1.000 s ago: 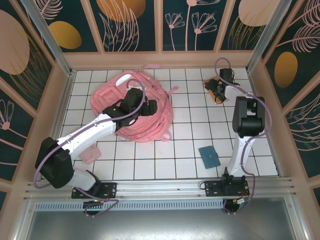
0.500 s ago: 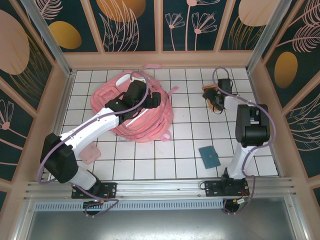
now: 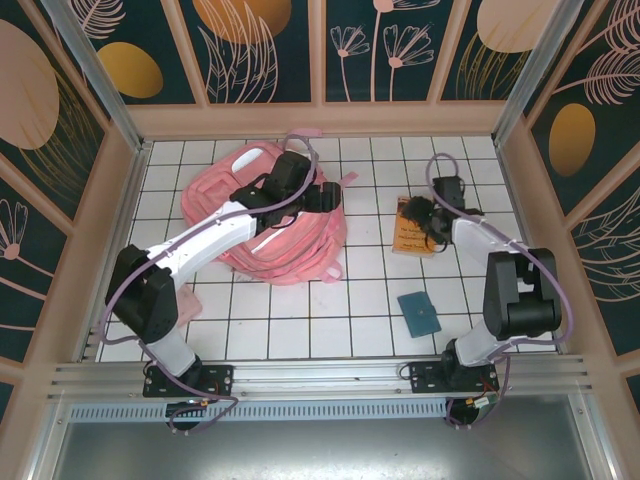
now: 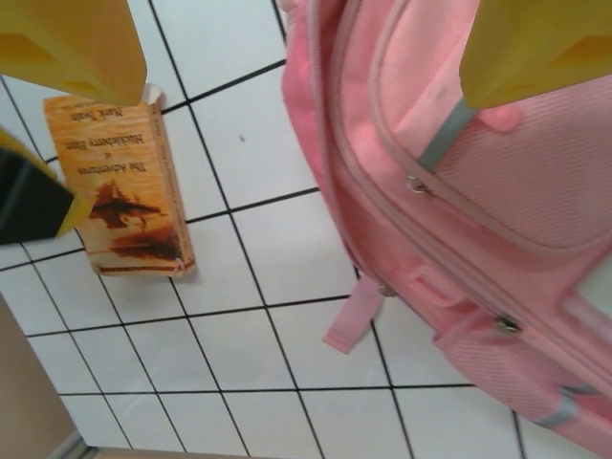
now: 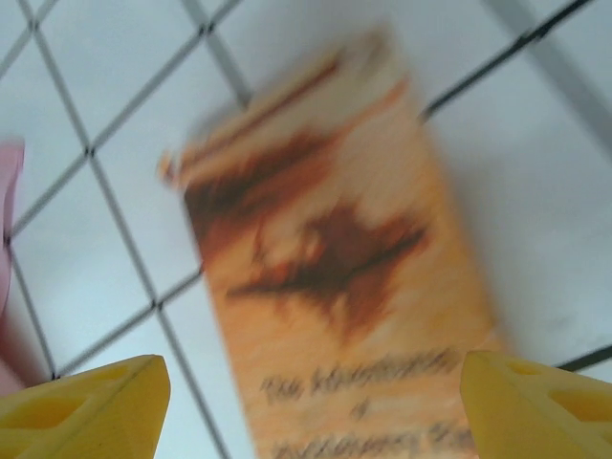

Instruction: Pack books, pencil case, and school supplies into a backpack

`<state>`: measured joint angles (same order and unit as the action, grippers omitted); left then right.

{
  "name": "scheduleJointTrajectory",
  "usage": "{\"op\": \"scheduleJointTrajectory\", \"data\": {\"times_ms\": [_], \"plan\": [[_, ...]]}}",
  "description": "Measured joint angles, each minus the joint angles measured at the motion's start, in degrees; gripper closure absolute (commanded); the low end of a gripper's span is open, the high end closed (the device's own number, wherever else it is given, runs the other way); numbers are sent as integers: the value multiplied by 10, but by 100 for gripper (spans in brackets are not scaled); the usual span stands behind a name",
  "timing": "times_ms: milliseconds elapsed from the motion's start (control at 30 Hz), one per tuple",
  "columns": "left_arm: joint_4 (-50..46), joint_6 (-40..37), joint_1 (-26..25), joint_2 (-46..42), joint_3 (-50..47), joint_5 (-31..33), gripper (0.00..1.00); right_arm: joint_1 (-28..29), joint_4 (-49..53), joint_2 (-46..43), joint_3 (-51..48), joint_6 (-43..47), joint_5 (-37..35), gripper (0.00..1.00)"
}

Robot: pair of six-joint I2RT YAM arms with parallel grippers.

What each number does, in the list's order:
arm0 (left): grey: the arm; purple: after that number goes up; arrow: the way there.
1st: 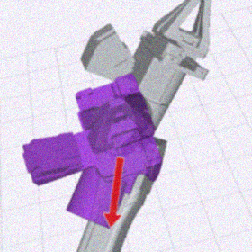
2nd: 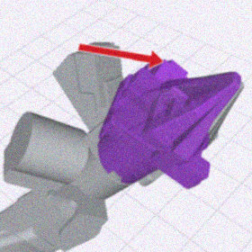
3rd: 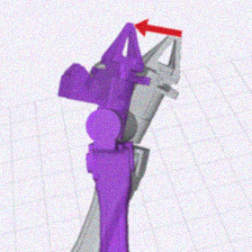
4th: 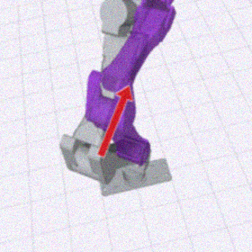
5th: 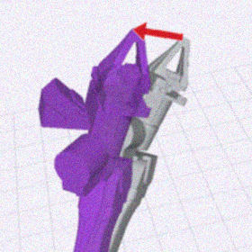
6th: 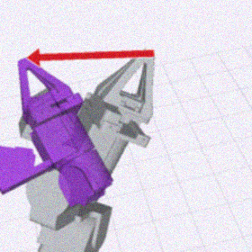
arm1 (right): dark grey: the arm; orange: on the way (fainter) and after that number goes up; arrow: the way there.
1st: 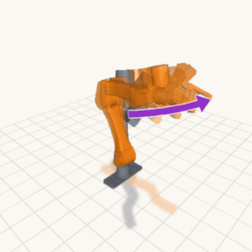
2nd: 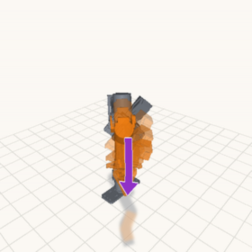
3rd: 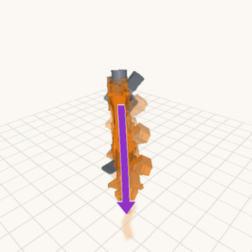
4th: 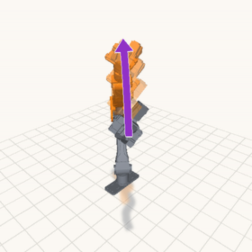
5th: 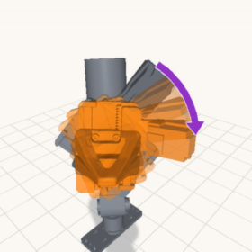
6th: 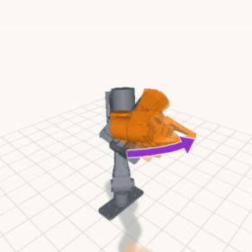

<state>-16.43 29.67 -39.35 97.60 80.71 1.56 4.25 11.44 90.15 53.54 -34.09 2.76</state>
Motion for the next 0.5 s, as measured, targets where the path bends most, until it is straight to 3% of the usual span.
{"op": "scheduleJointTrajectory", "data": {"times_ms": [133, 500], "plan": [[11, 22, -18, 52, 46, -25, 22, -45, 0, 24, 15, 23, -2, 29], [17, 87, -76, 235, 208, -81, 42, -46, 10, 79, 15, 73, 44, 54]]}}
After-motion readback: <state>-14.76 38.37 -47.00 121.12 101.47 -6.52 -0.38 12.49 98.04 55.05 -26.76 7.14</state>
